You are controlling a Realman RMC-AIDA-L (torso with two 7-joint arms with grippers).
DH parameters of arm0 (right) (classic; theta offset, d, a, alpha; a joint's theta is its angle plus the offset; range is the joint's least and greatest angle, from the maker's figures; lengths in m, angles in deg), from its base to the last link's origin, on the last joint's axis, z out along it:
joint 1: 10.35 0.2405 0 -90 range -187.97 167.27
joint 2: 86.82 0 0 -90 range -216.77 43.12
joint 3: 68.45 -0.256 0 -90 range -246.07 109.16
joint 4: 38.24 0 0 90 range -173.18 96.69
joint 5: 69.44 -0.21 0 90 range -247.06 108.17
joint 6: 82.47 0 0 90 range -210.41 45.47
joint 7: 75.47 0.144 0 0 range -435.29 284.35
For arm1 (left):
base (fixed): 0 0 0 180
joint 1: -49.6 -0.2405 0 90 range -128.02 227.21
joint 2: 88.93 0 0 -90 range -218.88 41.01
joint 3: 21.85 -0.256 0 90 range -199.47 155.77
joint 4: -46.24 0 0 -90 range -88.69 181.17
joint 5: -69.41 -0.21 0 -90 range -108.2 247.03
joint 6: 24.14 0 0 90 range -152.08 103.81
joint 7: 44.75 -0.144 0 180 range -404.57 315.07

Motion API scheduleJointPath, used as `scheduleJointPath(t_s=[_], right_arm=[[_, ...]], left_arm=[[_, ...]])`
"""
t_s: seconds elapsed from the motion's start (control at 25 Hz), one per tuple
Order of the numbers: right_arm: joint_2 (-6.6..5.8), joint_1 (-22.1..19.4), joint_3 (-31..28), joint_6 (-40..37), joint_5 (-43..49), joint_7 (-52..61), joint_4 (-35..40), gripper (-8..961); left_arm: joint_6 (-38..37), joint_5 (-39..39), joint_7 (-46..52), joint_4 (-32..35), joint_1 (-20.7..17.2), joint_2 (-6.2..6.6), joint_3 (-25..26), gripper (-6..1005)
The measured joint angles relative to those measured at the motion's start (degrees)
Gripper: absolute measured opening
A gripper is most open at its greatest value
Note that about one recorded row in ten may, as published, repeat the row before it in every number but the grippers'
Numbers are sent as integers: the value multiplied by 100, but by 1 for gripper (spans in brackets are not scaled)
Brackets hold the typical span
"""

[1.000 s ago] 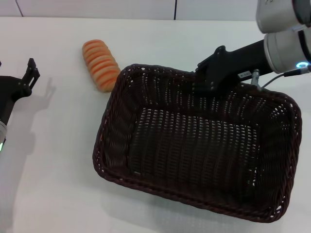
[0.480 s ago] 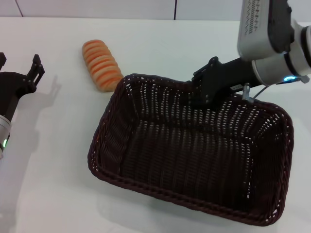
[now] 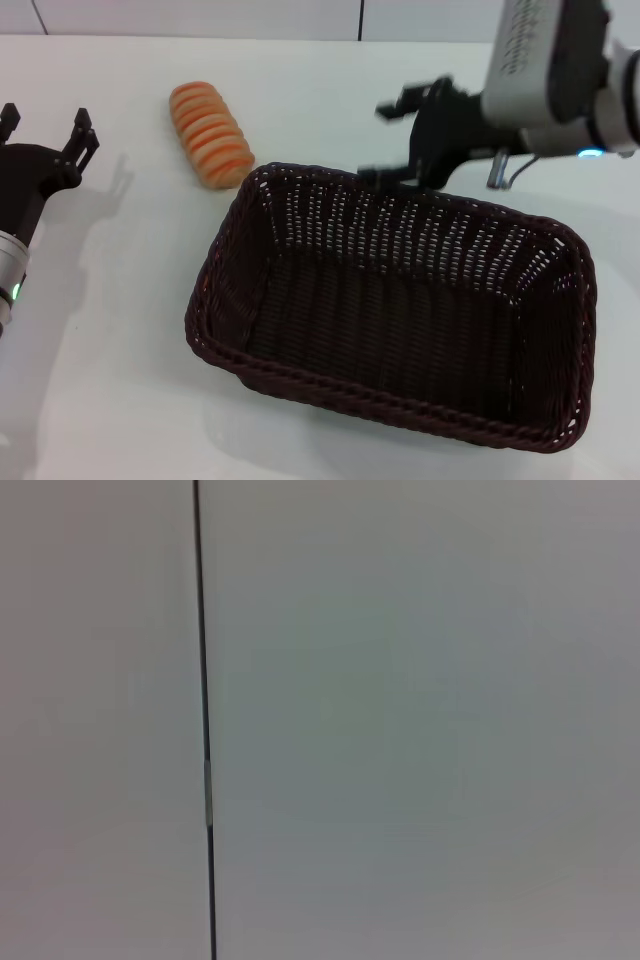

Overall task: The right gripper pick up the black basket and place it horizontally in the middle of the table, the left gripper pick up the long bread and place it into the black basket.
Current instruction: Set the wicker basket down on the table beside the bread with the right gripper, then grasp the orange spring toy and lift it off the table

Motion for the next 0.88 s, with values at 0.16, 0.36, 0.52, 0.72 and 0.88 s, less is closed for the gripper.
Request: scheduleJointPath(t_s=[0.16,0.36,0.52,0.72,0.88], right_arm=[[1,-561,135,762,-475,-2,613,744],[8,-2006,557,3258,-2475,-862,1264,801],[22,-2853,582,5034,-5385,-3128,1281,846],[42,-3013,182,4636,-6993,-4685,1222,845],[49,-2945,70,4400,-7783,-5843,1023,846]], left_arm=[[-39,4,-20,-82,-33,5,-24,847],[-62,-24,-25,-91,-29,9,-25,847],[-72,-29,-32,-161,14,17,-24,847],[-83,-34,-32,-261,67,34,-27,848],[-83,-41,-51,-266,109,35,-110,848]])
